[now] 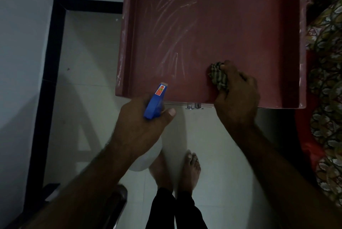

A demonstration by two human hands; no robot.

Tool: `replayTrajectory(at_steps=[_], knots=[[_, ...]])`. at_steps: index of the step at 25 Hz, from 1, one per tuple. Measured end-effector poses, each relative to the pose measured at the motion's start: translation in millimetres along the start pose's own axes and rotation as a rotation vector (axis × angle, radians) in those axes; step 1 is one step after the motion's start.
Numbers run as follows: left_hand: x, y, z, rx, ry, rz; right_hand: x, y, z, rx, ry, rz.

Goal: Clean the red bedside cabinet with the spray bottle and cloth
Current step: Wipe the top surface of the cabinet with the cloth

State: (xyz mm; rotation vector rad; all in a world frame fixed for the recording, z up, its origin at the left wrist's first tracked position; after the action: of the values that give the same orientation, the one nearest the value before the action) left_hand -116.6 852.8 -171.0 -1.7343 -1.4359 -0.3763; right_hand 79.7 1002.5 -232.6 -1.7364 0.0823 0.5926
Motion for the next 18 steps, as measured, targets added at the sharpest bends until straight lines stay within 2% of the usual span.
replayTrajectory(at_steps=[6,12,18], knots=[[-6.4,1.1,1.0,0.041,-0.043,0.001,1.7,-0.6,0.2,-0.013,0.01,-0.006],[6.2,-6.7,6.2,0.133,0.042,-0.122,0.5,-1.1,-0.8,0.015,-0.002,0.009],[14.3,-12.7,12.5,0.139,0.118,-0.133,2.1,-0.9,1.4,0.003,-0.011,0.014]])
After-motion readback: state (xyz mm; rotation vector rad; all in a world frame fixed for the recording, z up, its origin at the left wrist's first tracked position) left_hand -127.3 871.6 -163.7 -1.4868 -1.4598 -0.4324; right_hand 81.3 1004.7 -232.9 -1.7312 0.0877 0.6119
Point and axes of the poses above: each hand's wrist, its own z-axis towards the middle knuckle, its own y-axis out of the palm, x = y × z, the point moved 4 cm from there along z, towards the middle knuckle, and after that the axes turned 10 degrees about -x, right-handed, at the moved point
